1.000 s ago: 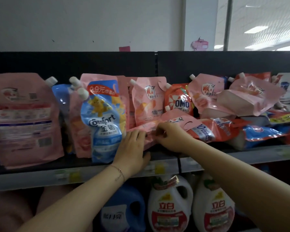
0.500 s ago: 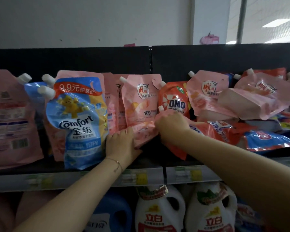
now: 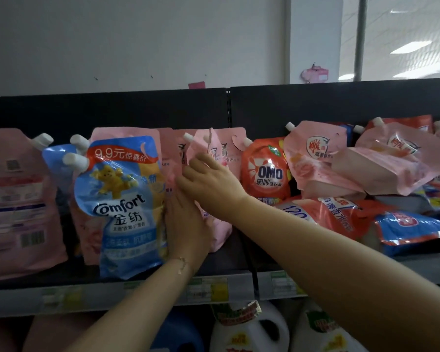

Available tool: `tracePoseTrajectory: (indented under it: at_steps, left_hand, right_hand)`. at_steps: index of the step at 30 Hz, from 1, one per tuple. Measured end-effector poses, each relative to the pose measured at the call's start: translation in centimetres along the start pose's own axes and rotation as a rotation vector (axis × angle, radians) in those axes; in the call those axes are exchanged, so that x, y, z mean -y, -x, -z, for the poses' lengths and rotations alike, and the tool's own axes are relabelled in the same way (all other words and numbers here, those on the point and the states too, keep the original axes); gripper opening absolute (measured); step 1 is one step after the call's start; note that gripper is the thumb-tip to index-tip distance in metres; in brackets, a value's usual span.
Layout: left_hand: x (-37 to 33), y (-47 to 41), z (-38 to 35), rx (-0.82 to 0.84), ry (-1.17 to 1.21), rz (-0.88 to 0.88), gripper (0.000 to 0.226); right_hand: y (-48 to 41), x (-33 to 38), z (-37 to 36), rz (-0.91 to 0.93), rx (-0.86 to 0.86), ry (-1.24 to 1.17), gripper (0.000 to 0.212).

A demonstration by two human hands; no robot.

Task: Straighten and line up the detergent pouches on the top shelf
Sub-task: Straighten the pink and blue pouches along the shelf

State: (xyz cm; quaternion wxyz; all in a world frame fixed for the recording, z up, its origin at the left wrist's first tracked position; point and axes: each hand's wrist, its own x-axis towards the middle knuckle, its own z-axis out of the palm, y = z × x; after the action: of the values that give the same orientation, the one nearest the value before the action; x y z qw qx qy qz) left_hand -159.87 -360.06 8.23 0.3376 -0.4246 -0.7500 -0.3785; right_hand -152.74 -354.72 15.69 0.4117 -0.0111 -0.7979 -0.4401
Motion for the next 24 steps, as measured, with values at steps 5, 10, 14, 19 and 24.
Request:
tracePoseTrajectory:
  at_steps: [5,10,14,19,24]
  left_hand:
    - [-0.1,-0.4,1.8,-0.184,0.204,-0.076,0.069]
    - [-1.2,1.7,2.2,0.132,0.67,-0.114,0.049]
    - [-3.5,1.8,1.0,0.311,0.662,-0.16,0.036]
    - [-6.5,0.9,-1.7,0.598,0.592,-0.141,0.046]
    - [-9.2,1.4,-1.5,0.714,0.256,-0.286,0.091]
  right_hand:
    - [0.5,-0.9,0.9,-0.004,-0.122,-0.043,0.038]
    - [3.4,-1.5,2.2,0.04,0.003,-0.095,0.028]
    - [7.0,-2.8,3.6,-0.151,0.29,-0.221,0.032]
    - [11.1,-6.9,6.4,-0.593,0.685,-0.189,0.031]
    - [15.1,-12.3,9.3,-1.034,0.99,0.116,0.04]
